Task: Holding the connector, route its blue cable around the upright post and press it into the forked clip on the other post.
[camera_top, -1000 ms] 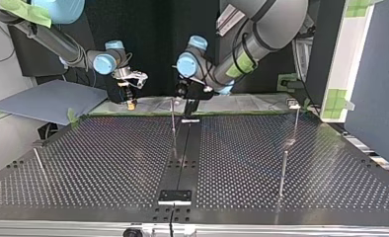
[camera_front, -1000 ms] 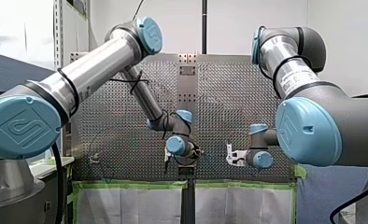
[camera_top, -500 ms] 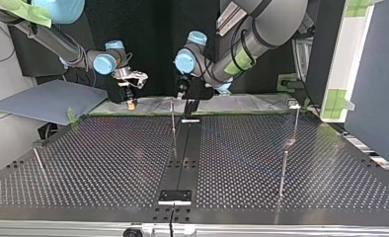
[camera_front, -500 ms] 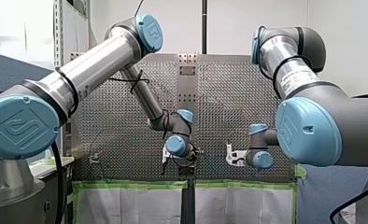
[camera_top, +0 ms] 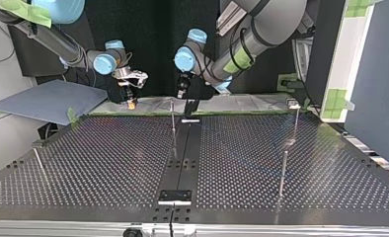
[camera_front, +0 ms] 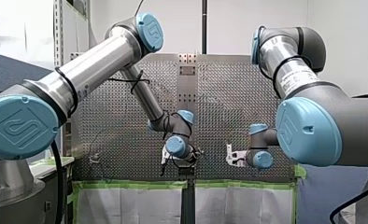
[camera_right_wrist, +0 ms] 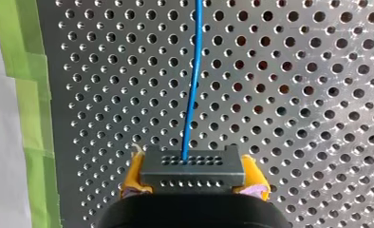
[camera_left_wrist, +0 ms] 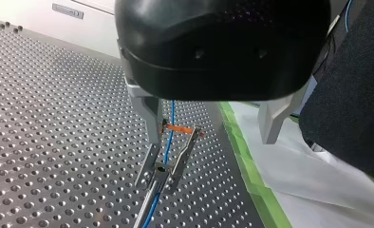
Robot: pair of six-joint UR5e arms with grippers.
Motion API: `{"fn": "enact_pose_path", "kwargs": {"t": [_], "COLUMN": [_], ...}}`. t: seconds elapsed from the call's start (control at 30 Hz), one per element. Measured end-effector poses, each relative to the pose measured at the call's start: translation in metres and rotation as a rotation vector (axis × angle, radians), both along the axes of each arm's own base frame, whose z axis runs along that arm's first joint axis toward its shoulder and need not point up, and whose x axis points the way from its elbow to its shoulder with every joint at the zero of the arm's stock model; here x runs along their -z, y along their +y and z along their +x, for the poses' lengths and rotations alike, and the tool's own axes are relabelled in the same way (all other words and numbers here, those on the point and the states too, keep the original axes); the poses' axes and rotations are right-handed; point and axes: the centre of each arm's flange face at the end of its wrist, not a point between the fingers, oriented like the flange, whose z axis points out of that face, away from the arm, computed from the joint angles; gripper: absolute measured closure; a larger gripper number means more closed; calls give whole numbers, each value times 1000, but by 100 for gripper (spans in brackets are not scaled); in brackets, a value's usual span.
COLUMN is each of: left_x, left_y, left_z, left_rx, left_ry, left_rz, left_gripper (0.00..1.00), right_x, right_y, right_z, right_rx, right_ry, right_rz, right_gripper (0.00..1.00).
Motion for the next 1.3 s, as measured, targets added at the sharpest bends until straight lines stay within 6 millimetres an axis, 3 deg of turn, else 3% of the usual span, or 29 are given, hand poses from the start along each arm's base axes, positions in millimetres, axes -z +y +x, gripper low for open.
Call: {"fn": "enact_pose_path", "kwargs": {"t": [0.6, 0.97, 1.3], "left_x": [0, 5, 5], "left_y": [-3, -7, -5], "left_z": [-5, -24, -25], "left_rx": [-1, -23, -52], "left_ry": [-6, -23, -33], "left_rz": [17, 45, 54], "left_gripper": [0, 0, 0], "right_x": [3, 12, 17], "right_y": [3, 23, 38], "right_z": [0, 5, 11], "right_rx": [-3, -31, -53], "right_ry": [17, 125, 184], "right_rz": [20, 60, 49], "right_gripper": [100, 100, 100]}}
